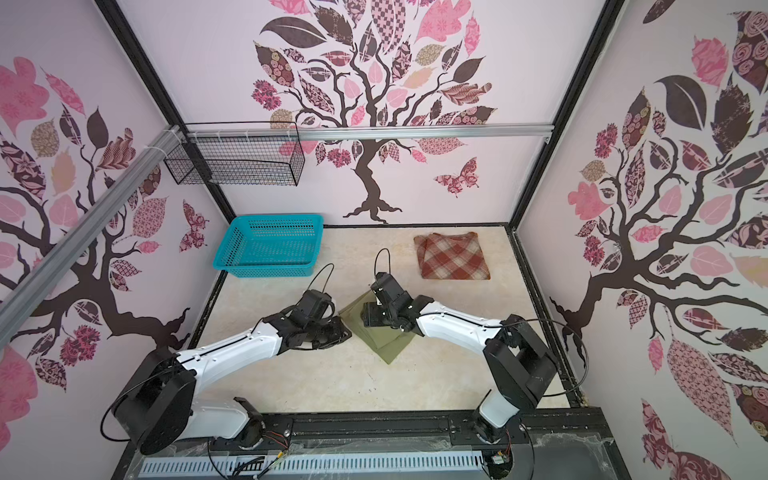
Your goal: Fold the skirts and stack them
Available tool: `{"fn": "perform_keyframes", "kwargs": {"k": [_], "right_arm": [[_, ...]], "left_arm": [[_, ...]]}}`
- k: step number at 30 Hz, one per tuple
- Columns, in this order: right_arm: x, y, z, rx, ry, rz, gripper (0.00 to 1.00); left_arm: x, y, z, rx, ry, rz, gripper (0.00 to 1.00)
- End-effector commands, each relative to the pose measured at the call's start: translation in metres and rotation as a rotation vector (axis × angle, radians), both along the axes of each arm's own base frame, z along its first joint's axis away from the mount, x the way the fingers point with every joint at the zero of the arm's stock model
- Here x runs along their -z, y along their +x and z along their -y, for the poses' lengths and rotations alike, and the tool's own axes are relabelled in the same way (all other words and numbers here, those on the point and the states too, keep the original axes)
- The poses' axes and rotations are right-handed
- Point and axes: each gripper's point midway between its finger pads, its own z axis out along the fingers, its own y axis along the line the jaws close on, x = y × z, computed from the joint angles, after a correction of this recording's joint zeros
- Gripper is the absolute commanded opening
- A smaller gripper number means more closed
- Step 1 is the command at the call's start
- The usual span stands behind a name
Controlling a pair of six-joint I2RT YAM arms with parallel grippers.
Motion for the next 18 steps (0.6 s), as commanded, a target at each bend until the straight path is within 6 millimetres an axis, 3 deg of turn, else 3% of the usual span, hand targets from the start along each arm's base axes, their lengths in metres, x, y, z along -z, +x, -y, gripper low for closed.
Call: {"fn": "perform_keyframes", "kwargs": {"k": [1, 4, 7, 13, 18], "right_arm": [[-0.006, -0.005, 0.013, 0.001, 0.006, -0.016, 0.49], [0.0, 0.001, 0.035, 0.039, 0.038, -0.048, 0.3], [0.003, 0.008, 0.058, 0.083, 0.032, -0.041, 0.0], [0.006, 0.032, 0.1, 0.171, -0.039, 0.02, 0.0], [0.028, 0.051, 0.123, 0.215, -0.055, -0.024, 0.0]], "left_arm": [[-0.029, 0.031, 0.016, 0.012, -0.027, 0.103, 0.22], [-0.041, 0.052, 0.032, 0.02, -0.055, 0.14, 0.22], [-0.038, 0.068, 0.044, 0.028, -0.056, 0.143, 0.22], [-0.002, 0.082, 0.057, 0.038, -0.029, 0.057, 0.21], [0.028, 0.082, 0.056, 0.032, -0.01, -0.009, 0.21]]}}
